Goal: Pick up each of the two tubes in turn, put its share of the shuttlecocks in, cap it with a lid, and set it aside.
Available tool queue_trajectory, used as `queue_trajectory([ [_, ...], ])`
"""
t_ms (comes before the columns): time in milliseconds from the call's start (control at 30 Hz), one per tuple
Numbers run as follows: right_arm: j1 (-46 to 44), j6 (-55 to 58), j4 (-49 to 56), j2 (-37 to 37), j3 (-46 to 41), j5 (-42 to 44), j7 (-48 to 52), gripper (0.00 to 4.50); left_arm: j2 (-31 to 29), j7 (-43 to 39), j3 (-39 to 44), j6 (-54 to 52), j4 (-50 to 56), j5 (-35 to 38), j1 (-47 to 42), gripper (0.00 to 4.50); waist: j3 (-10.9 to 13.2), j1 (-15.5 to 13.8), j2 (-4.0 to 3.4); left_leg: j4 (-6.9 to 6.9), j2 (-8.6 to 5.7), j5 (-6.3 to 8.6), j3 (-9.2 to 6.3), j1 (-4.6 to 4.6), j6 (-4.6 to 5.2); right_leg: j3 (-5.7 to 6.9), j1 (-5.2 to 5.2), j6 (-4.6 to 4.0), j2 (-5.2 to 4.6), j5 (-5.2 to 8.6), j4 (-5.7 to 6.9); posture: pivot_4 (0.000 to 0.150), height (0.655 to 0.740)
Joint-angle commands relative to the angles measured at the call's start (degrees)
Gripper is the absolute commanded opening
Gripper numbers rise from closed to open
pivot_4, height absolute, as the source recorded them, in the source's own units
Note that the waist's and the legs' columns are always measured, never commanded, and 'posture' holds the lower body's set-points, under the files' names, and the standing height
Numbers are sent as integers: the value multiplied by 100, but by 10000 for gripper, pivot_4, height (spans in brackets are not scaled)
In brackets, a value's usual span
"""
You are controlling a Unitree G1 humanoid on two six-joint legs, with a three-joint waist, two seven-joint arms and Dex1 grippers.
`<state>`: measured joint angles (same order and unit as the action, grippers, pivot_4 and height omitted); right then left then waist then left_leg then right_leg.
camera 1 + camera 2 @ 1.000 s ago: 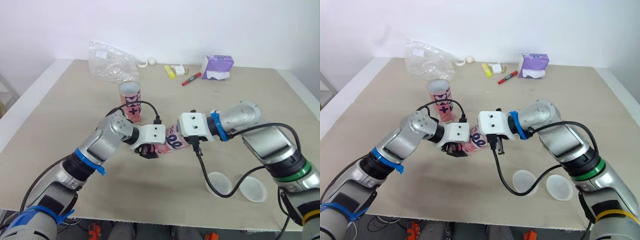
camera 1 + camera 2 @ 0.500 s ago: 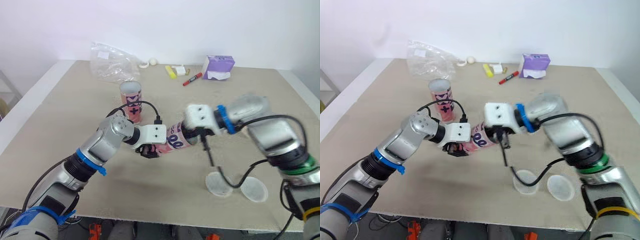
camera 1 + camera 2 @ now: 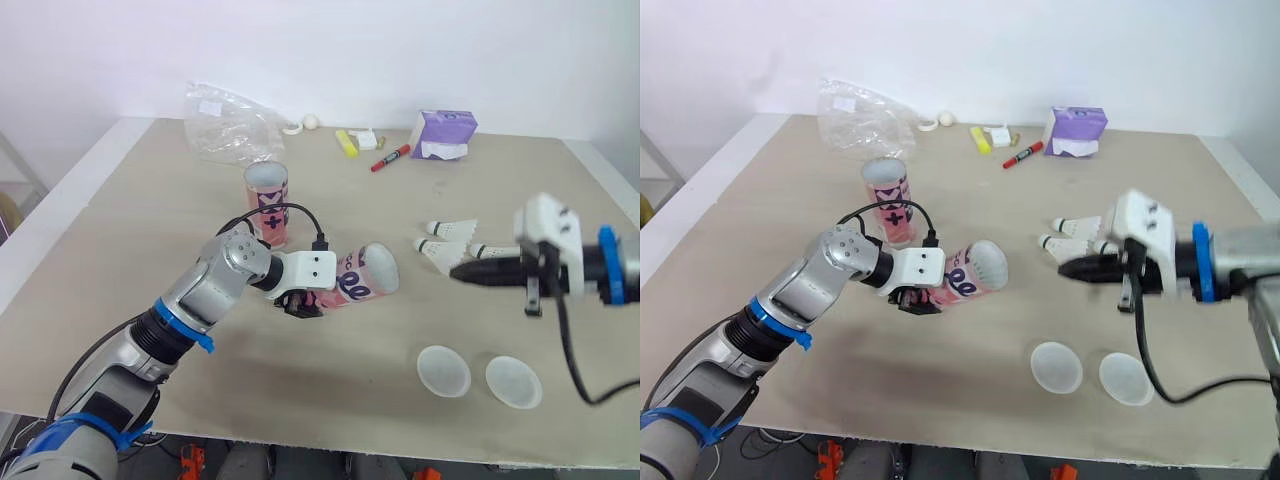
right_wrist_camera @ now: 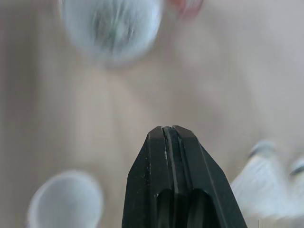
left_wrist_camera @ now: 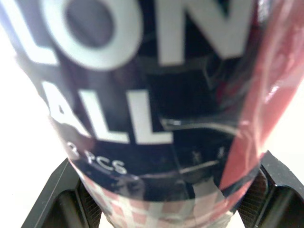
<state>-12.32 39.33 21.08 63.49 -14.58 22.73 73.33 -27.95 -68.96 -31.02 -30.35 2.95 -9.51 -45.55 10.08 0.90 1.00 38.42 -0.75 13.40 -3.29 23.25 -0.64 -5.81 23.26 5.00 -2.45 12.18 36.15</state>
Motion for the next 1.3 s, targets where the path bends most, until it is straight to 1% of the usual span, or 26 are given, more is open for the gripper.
queue_trajectory([
  [33,492,-429,257,109,-239,-234,-135,451,42,49,-109,10,-62,-1,92,32081,0,6,1,1,1,0,0,-2,0,0,-2,0,1,0,0,1500,7400],
  [133,883,-608,325,60,-158,-285,-248,451,124,68,-29,-31,-61,103,119,32081,1,15,2,3,-1,0,6,-1,0,-5,-1,3,-2,-1,-1,1500,7400],
  [300,999,-677,324,77,-117,-196,-325,451,251,113,116,-39,-70,307,156,32081,1,15,2,2,-1,0,3,0,0,-3,-2,3,0,-1,-1,1500,7400],
  [433,1015,-745,274,106,-27,-204,-313,451,739,194,660,150,-25,1031,296,32081,8,15,14,2,-3,0,0,8,0,-4,1,7,-2,2,-4,1500,7400],
  [500,1019,-742,272,112,-11,-168,-303,451,936,232,871,189,16,1340,388,32081,12,24,20,2,-1,2,1,15,-4,-3,9,29,-2,-8,-5,1500,7400],
  [567,1034,-758,241,134,16,-154,-270,451,1151,271,1070,265,43,1698,526,32081,12,29,20,-3,6,5,0,15,-8,-2,13,26,4,-5,-5,1500,7400],
  [667,1068,-816,166,190,44,-179,-206,451,1364,369,1242,644,-49,2010,782,32081,11,45,18,-17,18,6,1,6,-8,-1,14,14,18,-1,-4,1500,7400],
  [833,1114,-890,71,244,49,-198,-144,451,1542,428,1270,1847,-506,2052,1206,32081,11,40,19,-18,21,6,1,1,-8,-2,11,8,23,-3,-4,1500,7400],
  [967,1194,-930,43,303,23,-211,-110,451,1807,638,1211,2712,-1214,1933,1495,32081,10,32,16,-8,20,6,4,1,-8,-4,6,11,21,-8,-4,1500,7400],
  [1133,1201,-954,31,344,3,-211,-94,451,1888,665,1039,3434,-1932,1689,1547,32081,10,32,16,-4,19,6,6,2,-8,-6,8,13,23,-13,-4,1500,7400],
  [1300,1213,-930,97,358,-22,-170,-98,451,1935,662,942,3776,-2362,1547,1508,32081,9,32,15,-5,20,6,5,1,-8,-6,8,13,24,-13,-4,1500,7400],
])
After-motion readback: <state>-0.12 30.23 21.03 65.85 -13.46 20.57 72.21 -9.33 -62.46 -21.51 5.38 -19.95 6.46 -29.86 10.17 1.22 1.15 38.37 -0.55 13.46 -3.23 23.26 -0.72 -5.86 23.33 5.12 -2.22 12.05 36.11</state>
